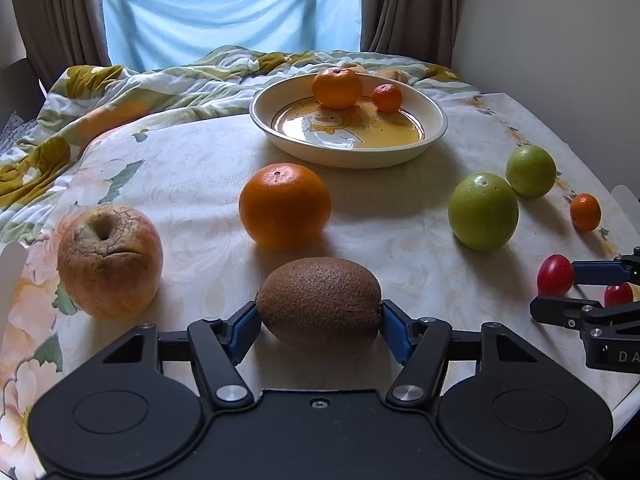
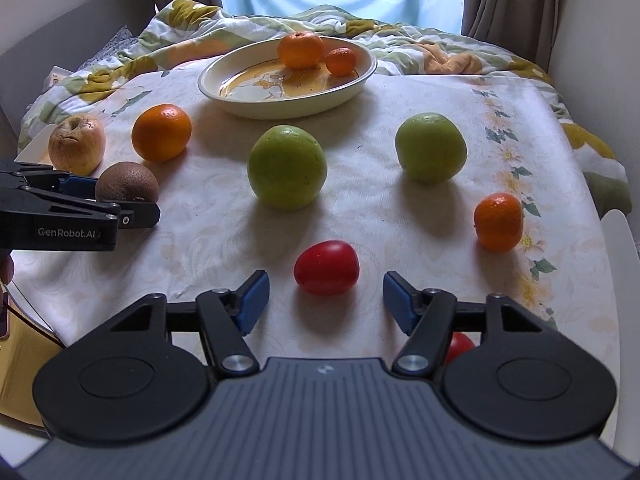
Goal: Organize fruits
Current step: 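Grasp the brown kiwi with the left tool while the right tool grasps a red cherry tomato, then lift and carry the kiwi and tomato in both tools to the bowl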
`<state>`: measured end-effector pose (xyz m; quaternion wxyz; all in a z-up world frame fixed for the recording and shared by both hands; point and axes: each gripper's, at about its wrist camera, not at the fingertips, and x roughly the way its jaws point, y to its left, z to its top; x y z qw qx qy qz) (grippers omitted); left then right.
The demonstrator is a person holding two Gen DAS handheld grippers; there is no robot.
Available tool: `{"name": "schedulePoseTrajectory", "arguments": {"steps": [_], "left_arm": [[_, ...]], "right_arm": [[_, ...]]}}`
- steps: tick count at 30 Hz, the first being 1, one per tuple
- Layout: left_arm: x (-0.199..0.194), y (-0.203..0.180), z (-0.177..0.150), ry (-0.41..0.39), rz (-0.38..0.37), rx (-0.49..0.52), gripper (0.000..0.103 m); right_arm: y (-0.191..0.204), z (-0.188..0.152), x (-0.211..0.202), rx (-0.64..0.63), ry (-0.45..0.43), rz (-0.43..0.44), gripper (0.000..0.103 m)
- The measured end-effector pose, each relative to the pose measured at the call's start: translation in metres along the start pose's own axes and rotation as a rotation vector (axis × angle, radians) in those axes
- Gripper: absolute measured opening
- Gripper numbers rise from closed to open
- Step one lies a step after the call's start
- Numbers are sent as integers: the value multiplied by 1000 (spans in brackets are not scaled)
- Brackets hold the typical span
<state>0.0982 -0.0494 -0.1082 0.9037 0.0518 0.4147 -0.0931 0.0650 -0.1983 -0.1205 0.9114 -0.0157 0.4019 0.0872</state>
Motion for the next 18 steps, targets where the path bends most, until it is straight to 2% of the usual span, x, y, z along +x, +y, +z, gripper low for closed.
{"name": "schedulePoseTrajectory", "arguments": {"steps": [8,11,12,13,18], "left_arm": [[-10,2,-10,11,15,-21,68],[-13,3,-13,13,20,-35,68],[-14,3,-14,13,22,-41,68],[-15,3,-15,13,24,-45,68],[-22,4,-17,10,30,-66,68]], "right_arm": [[0,3,2,6,1,-6,72],[0,3,2,7,-4,-19,62],[0,3,2,5,-7,-24,54],[0,3,2,5,-9,-23,51],[-2,4,0,10,-13,-18,51]]}}
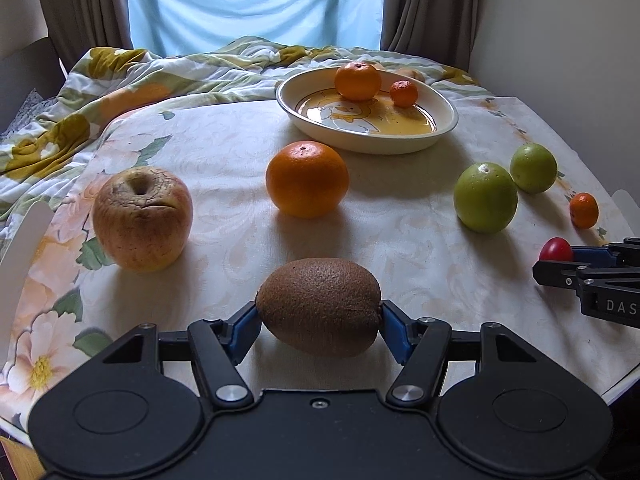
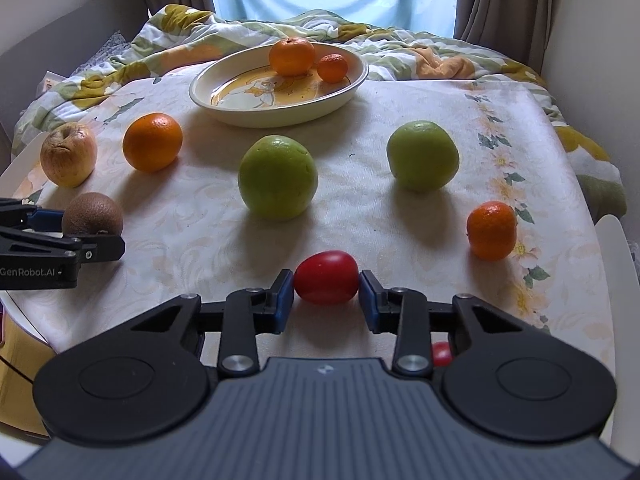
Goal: Organize fruits
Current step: 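Lift and carry the kiwi and tomato in both tools to the bowl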
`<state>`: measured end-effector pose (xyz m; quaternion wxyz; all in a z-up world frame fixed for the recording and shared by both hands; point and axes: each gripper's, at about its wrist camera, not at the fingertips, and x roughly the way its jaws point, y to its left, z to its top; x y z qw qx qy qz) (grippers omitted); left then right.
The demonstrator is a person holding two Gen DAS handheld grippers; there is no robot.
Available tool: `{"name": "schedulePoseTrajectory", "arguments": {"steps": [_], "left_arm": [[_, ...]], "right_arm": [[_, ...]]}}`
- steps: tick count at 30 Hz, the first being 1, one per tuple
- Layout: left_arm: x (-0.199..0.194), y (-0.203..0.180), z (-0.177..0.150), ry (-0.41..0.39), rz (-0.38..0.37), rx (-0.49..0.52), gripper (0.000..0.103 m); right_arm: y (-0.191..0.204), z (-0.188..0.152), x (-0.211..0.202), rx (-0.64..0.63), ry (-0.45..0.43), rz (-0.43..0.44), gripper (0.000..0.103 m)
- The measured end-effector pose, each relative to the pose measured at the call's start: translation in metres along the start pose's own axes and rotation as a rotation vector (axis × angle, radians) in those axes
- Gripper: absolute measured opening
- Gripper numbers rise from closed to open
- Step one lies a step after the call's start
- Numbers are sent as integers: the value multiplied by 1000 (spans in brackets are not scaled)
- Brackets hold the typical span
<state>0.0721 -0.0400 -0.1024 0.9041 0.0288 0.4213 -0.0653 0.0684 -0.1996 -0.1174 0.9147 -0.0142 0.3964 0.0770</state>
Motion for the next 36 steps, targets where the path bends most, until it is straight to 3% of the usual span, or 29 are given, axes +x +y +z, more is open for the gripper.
{"name": "schedulePoseTrajectory", "arguments": {"steps": [21,30,36], "left_arm": [[-90,-2,42,-110,55,-102,68],[-121,3,82,-194,69,-79,68],[-120,9,109,-227,47,-49,68]], "right_arm": [[-9,46,-66,-26,-64,32,50],[-13,80,-99,-38,-89,27,50],[-14,105,-107,-51,-107,25,50]]}}
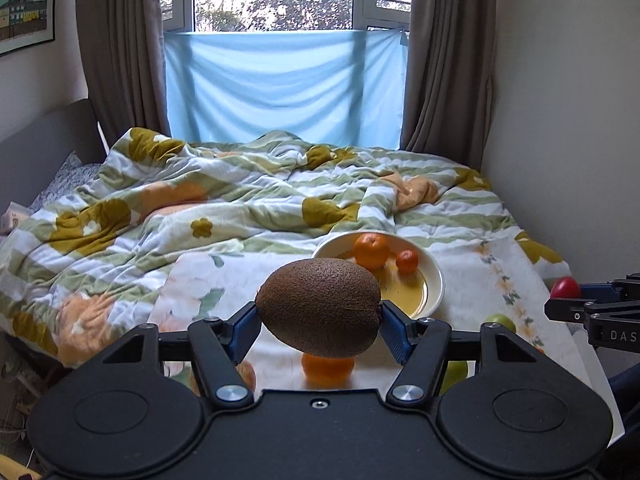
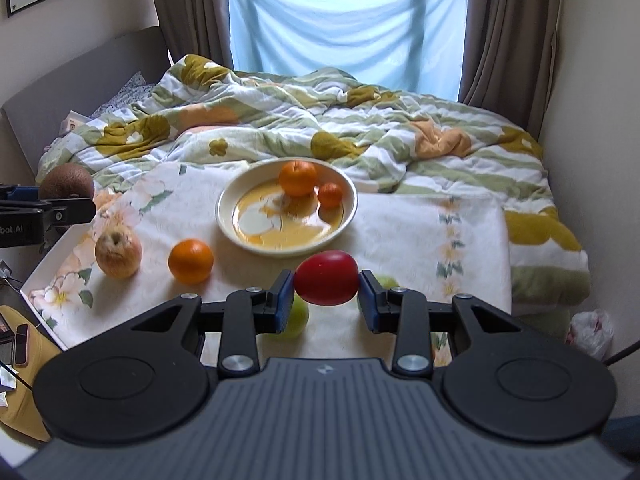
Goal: Organize fruits
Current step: 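Lift and carry the kiwi and tomato in both tools to the bowl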
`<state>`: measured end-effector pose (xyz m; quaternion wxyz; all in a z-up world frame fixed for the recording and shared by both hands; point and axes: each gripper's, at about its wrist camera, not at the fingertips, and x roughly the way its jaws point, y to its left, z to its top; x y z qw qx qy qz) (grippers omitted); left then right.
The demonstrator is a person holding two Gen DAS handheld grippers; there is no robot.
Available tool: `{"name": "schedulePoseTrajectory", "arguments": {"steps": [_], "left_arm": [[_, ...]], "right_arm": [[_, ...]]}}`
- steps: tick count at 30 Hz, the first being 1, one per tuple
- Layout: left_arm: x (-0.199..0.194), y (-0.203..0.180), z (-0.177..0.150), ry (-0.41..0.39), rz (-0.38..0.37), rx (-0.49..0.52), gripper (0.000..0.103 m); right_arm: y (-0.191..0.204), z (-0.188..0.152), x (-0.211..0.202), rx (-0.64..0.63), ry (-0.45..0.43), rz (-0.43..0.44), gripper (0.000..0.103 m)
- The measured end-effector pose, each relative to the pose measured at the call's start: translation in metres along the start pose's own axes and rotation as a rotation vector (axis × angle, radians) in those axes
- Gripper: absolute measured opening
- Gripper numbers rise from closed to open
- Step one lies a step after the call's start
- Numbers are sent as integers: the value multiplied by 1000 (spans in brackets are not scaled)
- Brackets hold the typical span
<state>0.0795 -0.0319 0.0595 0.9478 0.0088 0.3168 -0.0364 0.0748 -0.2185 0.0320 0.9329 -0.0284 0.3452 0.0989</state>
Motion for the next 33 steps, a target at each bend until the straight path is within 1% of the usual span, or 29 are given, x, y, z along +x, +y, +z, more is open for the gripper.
{"name": "schedulePoseTrajectory", "arguments": {"steps": [5,8,13,18,23,27,31,33], "left_arm": [[18,3,23,-6,-42,26,68],[36,5,36,0,-62,44,68],[74,7,56,25,-96,65,68],[120,7,70,68,-130,93,68],[165,5,74,111,-158,120,68],[201,2,71,151,-176,156,68],[232,-2,66,185,-176,201,68],[244,-5,62,190,-168,229,68]], "right_arm": [[-3,24,7,7,-14,-7,50],[-4,38,16,23,-19,-14,50],[-6,61,36,32,-22,-30,50],[-7,79,65,42,-10,-43,50],[-12,93,98,63,15,-54,50],[-15,100,123,74,39,-63,50],[-19,102,145,93,67,-68,50],[-22,102,154,100,80,-70,50]]}}
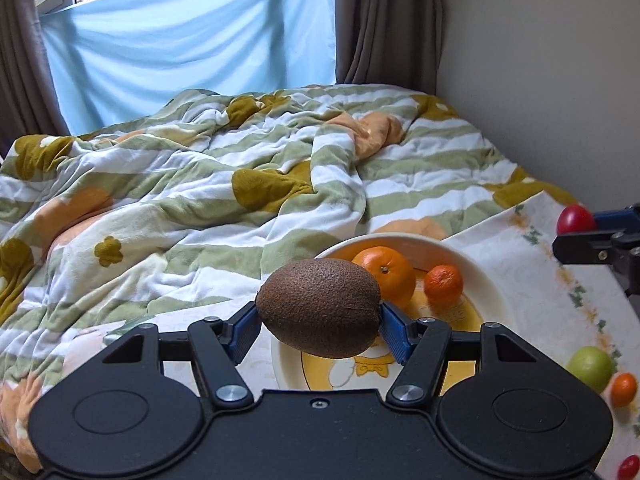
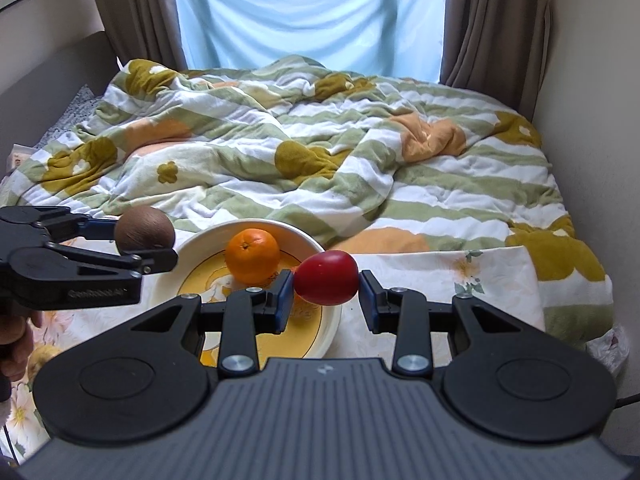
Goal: Organize fruits
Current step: 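Lift and carry the kiwi and tomato in both tools to the bowl, then release the kiwi with the left tool while the right tool releases the tomato into the bowl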
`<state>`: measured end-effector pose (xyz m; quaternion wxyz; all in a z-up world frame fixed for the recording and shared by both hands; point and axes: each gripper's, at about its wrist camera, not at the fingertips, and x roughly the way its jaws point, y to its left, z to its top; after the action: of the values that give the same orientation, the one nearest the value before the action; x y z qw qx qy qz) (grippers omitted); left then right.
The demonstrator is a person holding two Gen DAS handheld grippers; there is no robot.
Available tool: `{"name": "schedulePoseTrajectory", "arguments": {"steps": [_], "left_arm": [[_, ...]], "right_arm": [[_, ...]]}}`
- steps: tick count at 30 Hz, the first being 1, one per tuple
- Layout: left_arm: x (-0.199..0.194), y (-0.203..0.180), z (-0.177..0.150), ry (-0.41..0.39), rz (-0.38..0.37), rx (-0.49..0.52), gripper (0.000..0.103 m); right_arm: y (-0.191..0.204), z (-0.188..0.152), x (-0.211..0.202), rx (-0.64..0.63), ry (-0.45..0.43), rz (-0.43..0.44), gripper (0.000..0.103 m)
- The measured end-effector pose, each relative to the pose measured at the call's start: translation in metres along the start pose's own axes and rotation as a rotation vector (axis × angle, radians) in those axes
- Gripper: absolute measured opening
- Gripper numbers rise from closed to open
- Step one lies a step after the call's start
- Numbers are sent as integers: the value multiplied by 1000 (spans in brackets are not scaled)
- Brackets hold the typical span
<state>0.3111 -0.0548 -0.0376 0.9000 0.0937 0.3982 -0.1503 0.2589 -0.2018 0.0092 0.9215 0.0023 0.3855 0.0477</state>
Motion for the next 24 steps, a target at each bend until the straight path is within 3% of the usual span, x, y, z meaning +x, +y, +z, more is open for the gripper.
{"name": "schedulePoseTrajectory", "arguments": {"steps": [15,17,19,24], "left_arm": [[46,-26,-19,36,76,211,69],[46,-30,-22,15,97,238,73],[43,-34,-25,-16,131,275,101],[32,-32,-27,-22,122,274,103]], "right_arm": [[-10,2,26,23,41,-37,50],[-11,1,28,30,45,-38,50],[-10,1,29,32,51,-39,50],[-9,-1,33,36,65,-35,50]]}}
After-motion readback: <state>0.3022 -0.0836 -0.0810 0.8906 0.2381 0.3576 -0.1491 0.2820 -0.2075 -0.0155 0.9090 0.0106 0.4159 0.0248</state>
